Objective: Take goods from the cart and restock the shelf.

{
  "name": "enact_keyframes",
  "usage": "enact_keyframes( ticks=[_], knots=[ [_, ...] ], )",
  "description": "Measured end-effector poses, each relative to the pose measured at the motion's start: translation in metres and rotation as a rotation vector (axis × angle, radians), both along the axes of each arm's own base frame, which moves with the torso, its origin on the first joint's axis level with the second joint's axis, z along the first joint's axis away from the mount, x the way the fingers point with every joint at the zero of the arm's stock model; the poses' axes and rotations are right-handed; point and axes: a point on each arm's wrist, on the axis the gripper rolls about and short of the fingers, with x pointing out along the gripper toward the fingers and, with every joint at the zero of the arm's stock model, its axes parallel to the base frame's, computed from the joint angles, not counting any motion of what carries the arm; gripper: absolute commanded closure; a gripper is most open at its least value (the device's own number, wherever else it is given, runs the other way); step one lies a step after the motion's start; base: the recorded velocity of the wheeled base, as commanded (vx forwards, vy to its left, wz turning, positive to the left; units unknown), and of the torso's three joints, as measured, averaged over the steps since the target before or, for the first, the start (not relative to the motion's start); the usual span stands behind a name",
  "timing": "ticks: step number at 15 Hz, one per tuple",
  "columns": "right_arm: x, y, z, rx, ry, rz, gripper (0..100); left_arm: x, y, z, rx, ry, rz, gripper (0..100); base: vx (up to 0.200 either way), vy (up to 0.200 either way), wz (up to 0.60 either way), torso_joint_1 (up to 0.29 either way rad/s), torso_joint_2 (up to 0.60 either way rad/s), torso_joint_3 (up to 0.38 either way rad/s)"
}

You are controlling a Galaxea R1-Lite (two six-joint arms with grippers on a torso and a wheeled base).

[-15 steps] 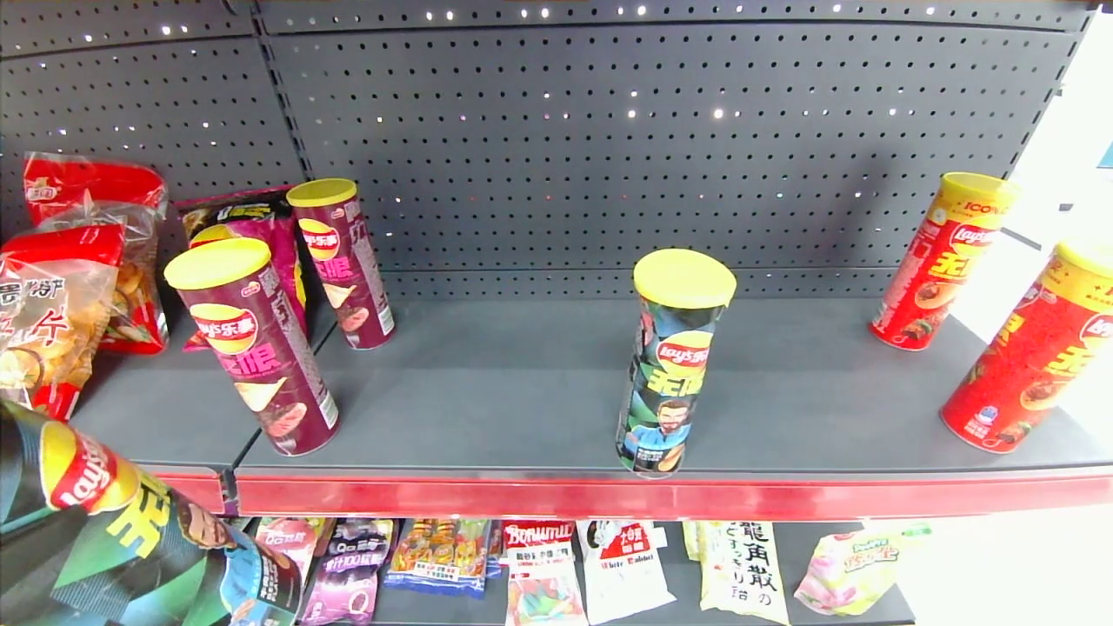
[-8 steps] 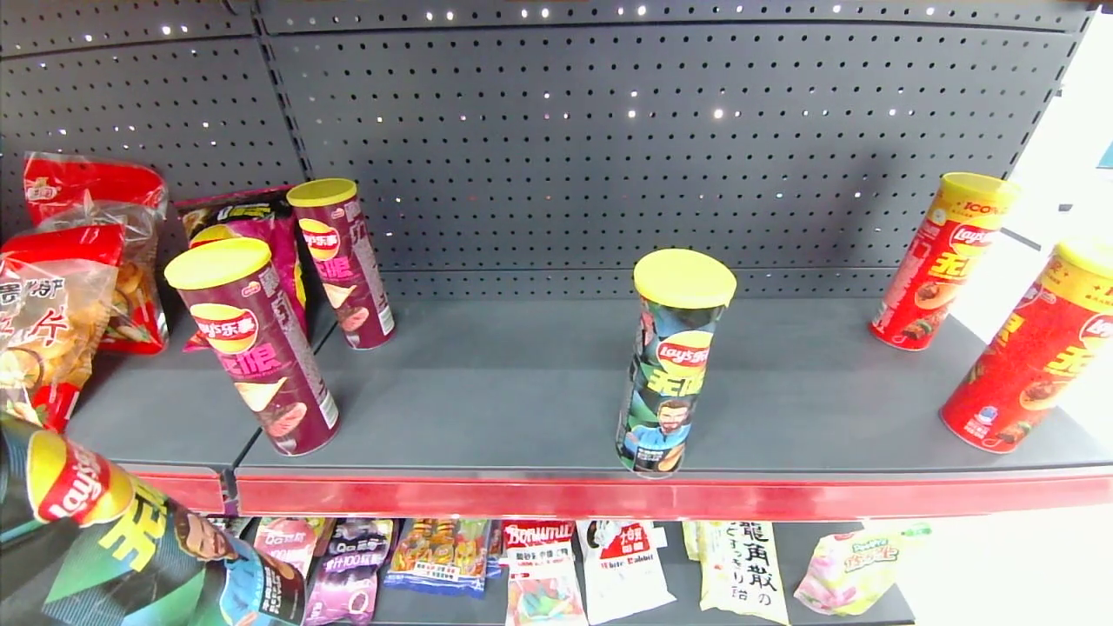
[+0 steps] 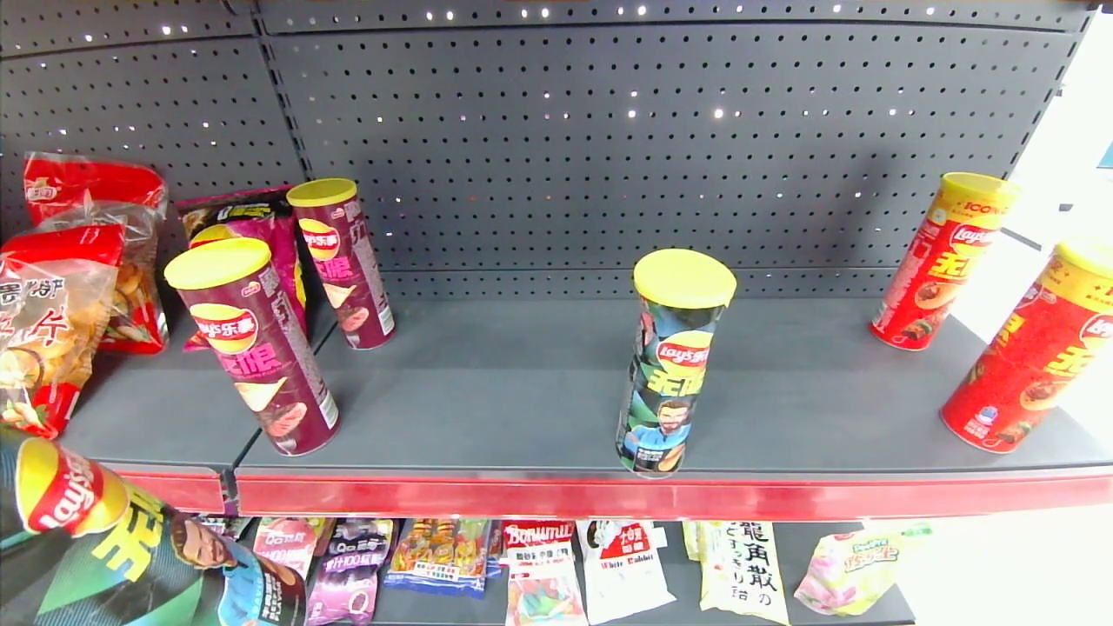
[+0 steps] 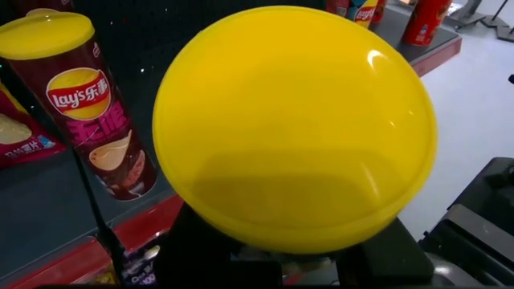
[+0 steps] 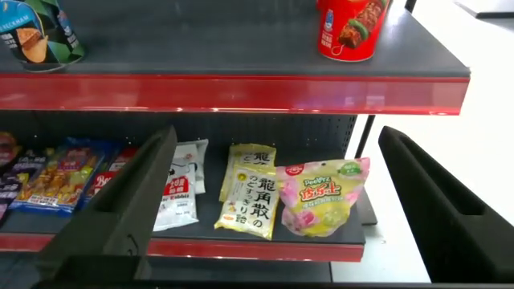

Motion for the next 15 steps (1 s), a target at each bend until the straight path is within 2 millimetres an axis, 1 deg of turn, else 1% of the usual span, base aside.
enact_keyframes(
  ticks=[8, 10, 12, 15],
  knots=[
    [0.0, 0.0, 0.0, 0.002, 0.0, 0.005, 0, 0.002, 0.0, 0.003, 0.002, -0.008, 0.019, 100, 0.0, 0.0, -0.6, 0.003, 0.0, 0.002],
    [0.0, 0.0, 0.0, 0.002, 0.001, 0.004, 0, 0.006, 0.0, 0.007, 0.002, -0.024, 0.035, 100, 0.0, 0.0, 0.0, 0.0, 0.0, 0.0],
    [0.0, 0.0, 0.0, 0.003, 0.001, 0.006, 0, 0.014, 0.001, 0.012, 0.003, -0.041, 0.057, 100, 0.0, 0.0, 0.0, 0.0, 0.0, 0.0],
    [0.0, 0.0, 0.0, 0.004, 0.001, 0.004, 0, 0.037, 0.0, 0.017, 0.008, -0.059, 0.068, 100, 0.0, 0.0, 0.0, 0.0, 0.0, 0.0]
  ],
)
